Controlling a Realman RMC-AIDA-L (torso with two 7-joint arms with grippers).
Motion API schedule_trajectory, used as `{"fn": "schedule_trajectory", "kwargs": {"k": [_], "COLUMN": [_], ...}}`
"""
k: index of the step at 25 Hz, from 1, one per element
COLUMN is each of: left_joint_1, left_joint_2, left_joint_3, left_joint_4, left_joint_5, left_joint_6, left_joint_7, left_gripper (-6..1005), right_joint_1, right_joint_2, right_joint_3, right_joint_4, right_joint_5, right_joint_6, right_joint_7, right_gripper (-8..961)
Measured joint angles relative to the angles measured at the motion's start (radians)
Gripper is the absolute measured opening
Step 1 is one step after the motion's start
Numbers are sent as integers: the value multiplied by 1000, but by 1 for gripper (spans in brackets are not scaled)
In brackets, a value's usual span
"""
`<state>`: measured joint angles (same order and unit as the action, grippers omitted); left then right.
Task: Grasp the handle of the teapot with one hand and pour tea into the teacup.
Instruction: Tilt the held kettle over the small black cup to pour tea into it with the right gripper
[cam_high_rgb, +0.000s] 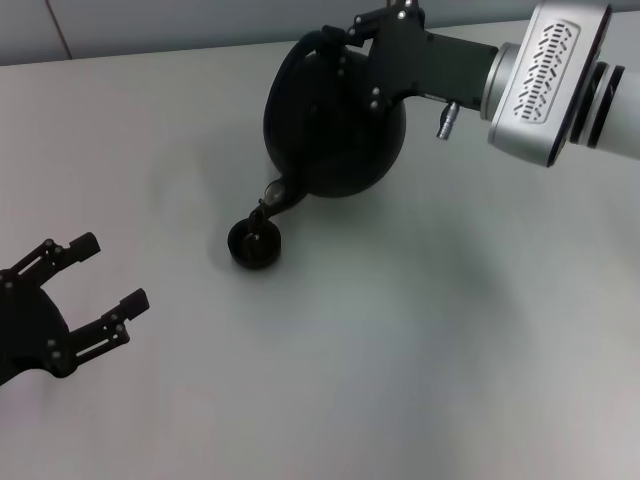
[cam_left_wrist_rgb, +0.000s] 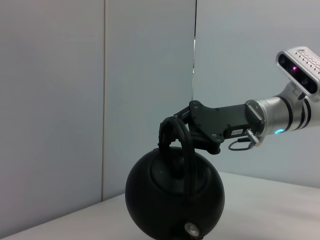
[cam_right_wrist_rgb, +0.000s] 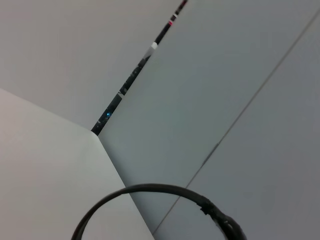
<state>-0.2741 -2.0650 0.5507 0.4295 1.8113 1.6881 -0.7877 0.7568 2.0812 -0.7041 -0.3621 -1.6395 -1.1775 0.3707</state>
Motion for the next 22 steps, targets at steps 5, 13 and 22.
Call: {"fn": "schedule_trajectory", "kwargs": {"k": [5, 13, 22], "left_joint_1": [7, 8, 9], "left_joint_2": [2, 2, 2], "left_joint_3": [0, 0, 0], "left_joint_4": [0, 0, 0], "left_joint_5": [-4, -6, -12], "left_joint_6": [13, 18, 29], "left_joint_7": [-5, -6, -8], "left_gripper": [849, 850, 850], "right_joint_1": [-23, -66, -141], "right_joint_2": [-2, -1, -3], "right_joint_3": [9, 15, 25], "right_joint_4": [0, 19, 26], "right_joint_5": [4, 85, 195], "right_joint_6": [8, 9, -24], "right_joint_7": [148, 246, 326], "right_gripper": [84, 84, 85]}}
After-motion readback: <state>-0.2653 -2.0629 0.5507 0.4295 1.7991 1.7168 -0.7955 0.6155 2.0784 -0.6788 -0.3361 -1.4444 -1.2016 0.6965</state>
